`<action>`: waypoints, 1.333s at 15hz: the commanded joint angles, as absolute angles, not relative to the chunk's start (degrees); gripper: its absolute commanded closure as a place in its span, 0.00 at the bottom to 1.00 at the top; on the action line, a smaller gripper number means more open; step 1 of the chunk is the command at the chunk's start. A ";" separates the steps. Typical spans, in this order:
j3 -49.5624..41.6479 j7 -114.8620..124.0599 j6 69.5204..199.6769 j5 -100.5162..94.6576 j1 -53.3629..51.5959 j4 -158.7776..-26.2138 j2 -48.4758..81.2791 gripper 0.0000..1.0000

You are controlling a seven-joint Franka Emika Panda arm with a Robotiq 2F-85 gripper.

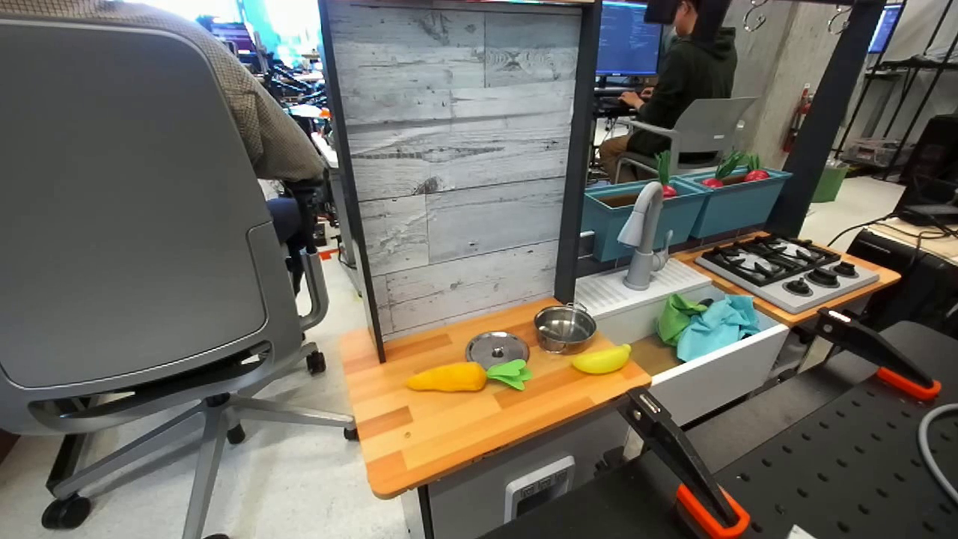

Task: Move the banana to the left on the counter

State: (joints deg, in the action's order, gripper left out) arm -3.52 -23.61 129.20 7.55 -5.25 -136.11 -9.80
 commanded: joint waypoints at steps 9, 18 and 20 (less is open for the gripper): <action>-1.96 -58.24 130.82 1.58 1.32 -126.94 15.73 0.00; -0.36 -56.83 133.65 -1.89 2.32 -125.38 21.10 0.00; -1.65 -54.20 134.89 -5.63 1.35 -124.97 22.43 0.00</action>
